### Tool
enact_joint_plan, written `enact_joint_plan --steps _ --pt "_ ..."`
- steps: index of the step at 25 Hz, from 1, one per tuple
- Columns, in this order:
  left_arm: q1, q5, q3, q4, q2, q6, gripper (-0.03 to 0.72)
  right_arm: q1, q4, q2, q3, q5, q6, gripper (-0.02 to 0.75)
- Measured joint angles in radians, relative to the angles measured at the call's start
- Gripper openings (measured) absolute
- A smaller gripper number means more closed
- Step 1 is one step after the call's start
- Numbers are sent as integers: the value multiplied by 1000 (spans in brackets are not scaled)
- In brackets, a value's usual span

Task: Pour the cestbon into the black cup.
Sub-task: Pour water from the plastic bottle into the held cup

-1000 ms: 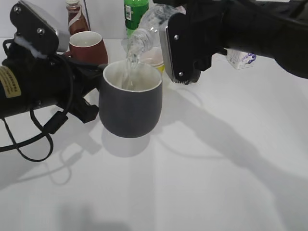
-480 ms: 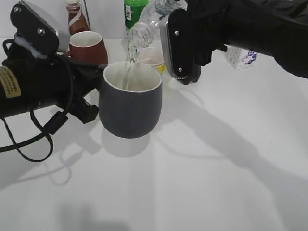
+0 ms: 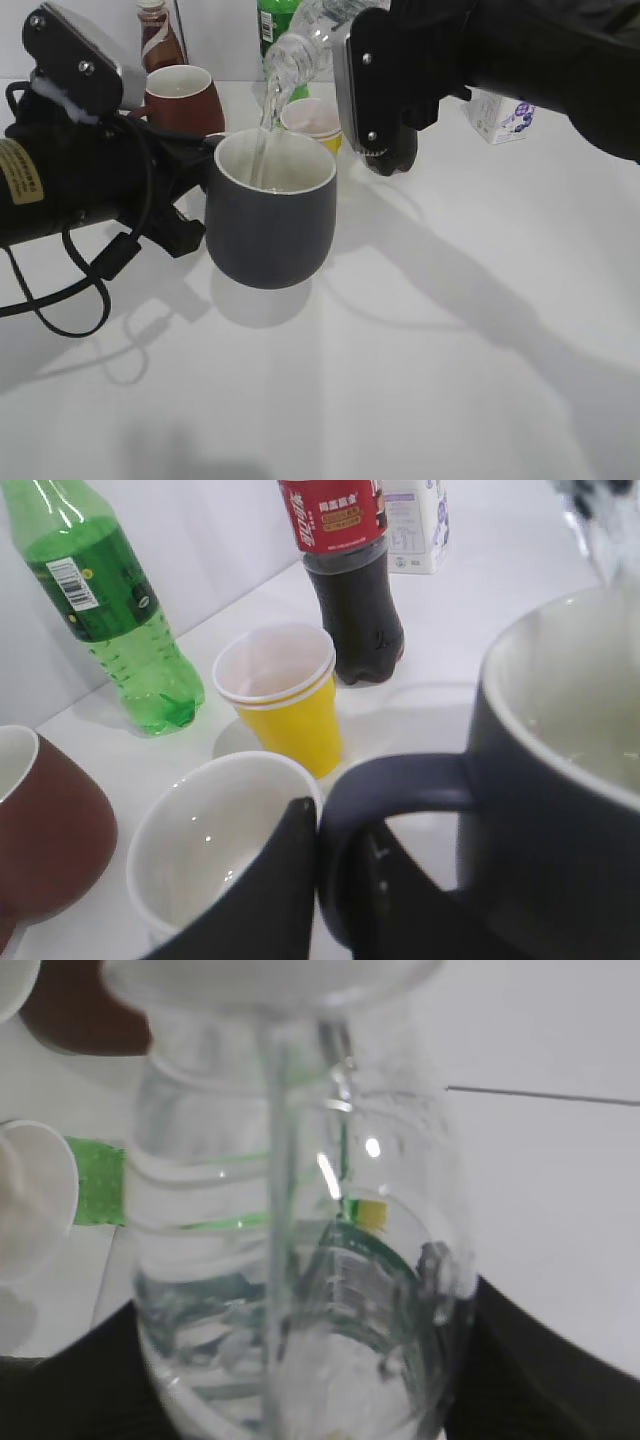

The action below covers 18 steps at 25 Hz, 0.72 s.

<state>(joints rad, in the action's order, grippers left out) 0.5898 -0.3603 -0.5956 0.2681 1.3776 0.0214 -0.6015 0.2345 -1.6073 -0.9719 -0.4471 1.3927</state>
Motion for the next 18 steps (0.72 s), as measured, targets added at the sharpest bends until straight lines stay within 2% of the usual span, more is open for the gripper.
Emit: enact_joint_plan --steps 3,6,8,14,18 --pt "0 -3 0 0 0 0 49 0 -30 0 0 12 -38 454" --pt "0 -24 0 0 0 0 49 0 -35 0 3 46 -184 454" --pt "0 -41 0 0 0 1 49 0 -33 1 4 74 -346 454" --pt "-12 -84 0 -34 0 5 49 5 -31 20 6 121 -1105 454" --pt "-104 -156 0 -118 0 8 49 55 -29 47 24 113 -1381 454"
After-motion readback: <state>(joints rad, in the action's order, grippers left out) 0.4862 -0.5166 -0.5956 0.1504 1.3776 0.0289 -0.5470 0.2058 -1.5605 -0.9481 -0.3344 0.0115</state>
